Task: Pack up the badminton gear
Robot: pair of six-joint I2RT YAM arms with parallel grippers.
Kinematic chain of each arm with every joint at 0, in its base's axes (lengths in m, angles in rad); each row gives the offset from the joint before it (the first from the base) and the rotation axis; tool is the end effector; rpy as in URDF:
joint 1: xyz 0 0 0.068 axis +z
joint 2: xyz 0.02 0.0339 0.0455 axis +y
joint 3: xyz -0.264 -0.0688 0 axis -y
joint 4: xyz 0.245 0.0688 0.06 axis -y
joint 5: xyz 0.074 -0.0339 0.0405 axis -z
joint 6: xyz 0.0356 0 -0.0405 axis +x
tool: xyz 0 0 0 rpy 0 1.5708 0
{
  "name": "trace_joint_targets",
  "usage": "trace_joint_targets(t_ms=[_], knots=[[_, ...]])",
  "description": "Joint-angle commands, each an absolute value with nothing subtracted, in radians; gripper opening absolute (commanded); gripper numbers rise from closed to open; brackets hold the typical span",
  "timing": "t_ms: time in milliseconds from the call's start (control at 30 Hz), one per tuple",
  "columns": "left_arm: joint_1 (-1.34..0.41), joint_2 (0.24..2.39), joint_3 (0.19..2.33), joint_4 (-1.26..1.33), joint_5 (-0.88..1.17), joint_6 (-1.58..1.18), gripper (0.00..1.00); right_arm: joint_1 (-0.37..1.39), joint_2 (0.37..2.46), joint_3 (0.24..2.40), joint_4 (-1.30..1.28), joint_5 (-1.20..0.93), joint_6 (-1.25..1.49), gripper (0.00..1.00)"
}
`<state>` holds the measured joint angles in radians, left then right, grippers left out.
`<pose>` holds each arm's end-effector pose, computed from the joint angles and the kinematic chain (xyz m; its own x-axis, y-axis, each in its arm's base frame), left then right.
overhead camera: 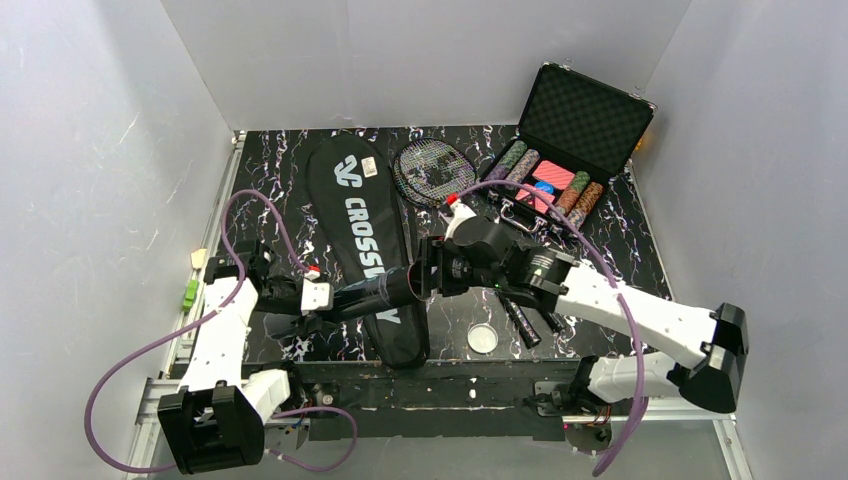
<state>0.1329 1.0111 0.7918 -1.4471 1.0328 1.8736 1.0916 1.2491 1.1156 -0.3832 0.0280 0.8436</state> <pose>0.1262 -0.0140 0.2507 0.1519 0.5138 -0.8444 0.9862 -0.0223 0.1638 0.1312 0.2503 0.3367 -0.8057 0.0690 -0.5883 -0.4121 0.6482 0.6403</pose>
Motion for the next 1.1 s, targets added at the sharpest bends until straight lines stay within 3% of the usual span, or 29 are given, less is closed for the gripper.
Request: trace_joint_targets(t_ms=[0, 200, 400, 633, 1067], knots=[[0.122, 1.003, 0.795, -1.439, 1.121, 1.878, 0.0, 1.069, 1.094, 1.127, -0.409, 0.103, 0.849, 0.72], [0.123, 1.005, 0.775, -1.404, 1.108, 1.858, 0.0, 1.013, 0.884, 1.1, -0.565, 0.165, 0.85, 0.78], [0.123, 0.975, 0.775, -1.338, 1.097, 1.749, 0.0, 1.002, 0.83, 1.006, -0.727, 0.216, 0.868, 0.79], [0.122, 0.925, 0.752, -1.263, 1.07, 1.635, 0.0, 1.059, 0.977, 0.8, -0.72, 0.239, 0.932, 0.76], [0.123, 0.926, 0.742, -1.292, 1.055, 1.655, 0.0, 1.176, 1.338, 0.818, -0.608, 0.303, 0.99, 0.69]])
